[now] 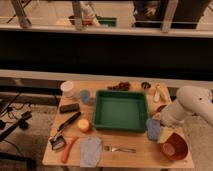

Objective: Place sponge in metal cup

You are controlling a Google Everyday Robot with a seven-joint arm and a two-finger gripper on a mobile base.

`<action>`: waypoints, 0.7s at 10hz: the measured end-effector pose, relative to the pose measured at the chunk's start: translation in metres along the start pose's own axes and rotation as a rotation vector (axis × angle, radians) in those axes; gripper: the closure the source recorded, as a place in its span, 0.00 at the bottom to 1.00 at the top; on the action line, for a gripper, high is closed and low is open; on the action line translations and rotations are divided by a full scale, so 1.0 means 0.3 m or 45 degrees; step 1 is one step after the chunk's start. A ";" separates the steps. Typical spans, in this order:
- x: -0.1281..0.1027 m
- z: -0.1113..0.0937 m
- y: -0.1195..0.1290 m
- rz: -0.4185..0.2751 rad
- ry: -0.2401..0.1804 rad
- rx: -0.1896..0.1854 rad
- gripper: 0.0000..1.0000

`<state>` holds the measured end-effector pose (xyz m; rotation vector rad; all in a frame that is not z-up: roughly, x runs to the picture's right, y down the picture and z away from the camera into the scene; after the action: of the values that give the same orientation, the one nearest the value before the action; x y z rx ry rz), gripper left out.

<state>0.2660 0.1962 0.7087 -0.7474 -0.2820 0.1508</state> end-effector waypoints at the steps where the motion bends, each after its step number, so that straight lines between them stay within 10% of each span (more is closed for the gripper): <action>1: 0.001 0.000 0.000 0.001 0.000 0.000 0.81; 7: 0.003 0.002 0.002 0.002 -0.001 -0.001 0.94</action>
<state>0.2667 0.1972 0.7089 -0.7482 -0.2822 0.1528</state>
